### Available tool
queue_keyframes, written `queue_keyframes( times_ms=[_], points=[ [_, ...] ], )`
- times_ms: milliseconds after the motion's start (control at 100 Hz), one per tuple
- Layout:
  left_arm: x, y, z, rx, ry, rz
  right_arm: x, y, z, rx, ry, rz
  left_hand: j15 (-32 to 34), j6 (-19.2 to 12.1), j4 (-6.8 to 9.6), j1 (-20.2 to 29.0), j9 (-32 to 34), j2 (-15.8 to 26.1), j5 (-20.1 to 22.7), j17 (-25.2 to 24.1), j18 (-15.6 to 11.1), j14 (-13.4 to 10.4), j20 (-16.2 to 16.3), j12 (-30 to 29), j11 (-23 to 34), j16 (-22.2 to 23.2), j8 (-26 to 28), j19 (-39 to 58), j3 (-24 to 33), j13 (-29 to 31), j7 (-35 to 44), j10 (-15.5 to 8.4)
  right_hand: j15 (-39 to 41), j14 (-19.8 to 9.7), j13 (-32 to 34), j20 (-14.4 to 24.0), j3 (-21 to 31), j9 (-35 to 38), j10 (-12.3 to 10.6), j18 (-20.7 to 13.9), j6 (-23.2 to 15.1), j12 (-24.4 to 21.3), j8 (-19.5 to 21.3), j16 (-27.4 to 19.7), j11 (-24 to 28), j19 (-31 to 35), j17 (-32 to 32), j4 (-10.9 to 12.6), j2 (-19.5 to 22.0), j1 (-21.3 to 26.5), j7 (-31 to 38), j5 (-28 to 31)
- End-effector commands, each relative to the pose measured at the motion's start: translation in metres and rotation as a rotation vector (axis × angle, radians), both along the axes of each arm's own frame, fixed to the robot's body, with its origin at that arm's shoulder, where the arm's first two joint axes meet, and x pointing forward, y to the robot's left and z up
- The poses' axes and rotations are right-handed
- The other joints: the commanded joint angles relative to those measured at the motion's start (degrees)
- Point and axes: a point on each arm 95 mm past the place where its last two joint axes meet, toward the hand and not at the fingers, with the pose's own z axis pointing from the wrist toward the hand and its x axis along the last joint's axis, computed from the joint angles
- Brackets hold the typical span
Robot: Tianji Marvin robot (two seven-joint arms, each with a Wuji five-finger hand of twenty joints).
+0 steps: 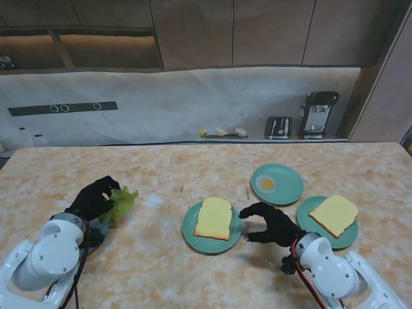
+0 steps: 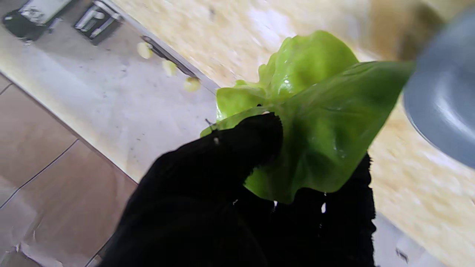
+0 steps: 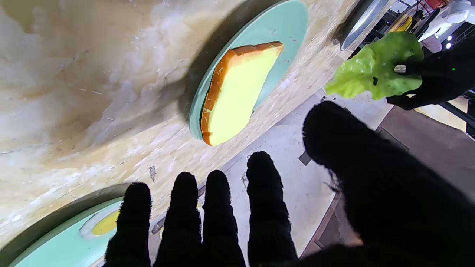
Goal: Prepare sandwich (Bread, lettuce, and egg)
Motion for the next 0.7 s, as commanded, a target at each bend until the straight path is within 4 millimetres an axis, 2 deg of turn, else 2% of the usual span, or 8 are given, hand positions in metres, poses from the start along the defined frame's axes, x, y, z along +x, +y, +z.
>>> queue_keyframes(
  times_ms=[0,380,690],
  points=[
    [0.006,-0.007,0.005,-0.014,0.024,-0.032,-0.005,0.003,-0.005,0.000,0.023,0.004,-0.2,0.1,-0.18,2.4,1.4,-2.4,1.1,0.4,0.5,1.2,2.0,1.0,-0.2,1.4,-0.7,0.9,1.8,2.0,-0.4,0.1,0.4,-0.8,0.2,0.1,0.3,1.6,-0.1,-0.5,0.2,-45.0,0.6,0.9,0.7,0.6,-0.1,-0.7,0.2,-1.8,0.5,0.4],
    [0.047,-0.044,-0.003,-0.335,0.168,-0.210,-0.006,-0.001,-0.005,-0.019,0.028,-0.018,-0.9,-0.4,-0.47,2.4,1.6,-2.3,1.3,-0.2,0.5,1.1,2.6,1.4,-1.1,1.8,-0.4,0.2,1.9,1.8,-0.9,-0.4,0.5,-0.7,0.3,-0.1,0.4,1.9,-0.1,-0.5,0.3,-45.0,0.6,0.9,0.8,0.7,-0.2,-0.7,0.1,-1.7,0.5,0.7],
    [0.080,-0.077,-0.018,-0.496,0.285,-0.391,-0.007,-0.004,-0.004,-0.035,0.027,-0.036,-1.7,-1.2,-0.27,2.5,1.1,-1.0,0.7,-0.8,-0.8,0.3,3.9,2.0,-2.2,2.5,0.0,-0.3,0.5,1.3,-1.8,-0.4,0.5,-0.8,0.3,-0.2,0.7,1.9,0.0,-0.5,0.4,-45.0,0.7,0.9,0.7,0.8,-0.1,-0.7,-0.1,-1.6,0.5,0.7]
  ],
)
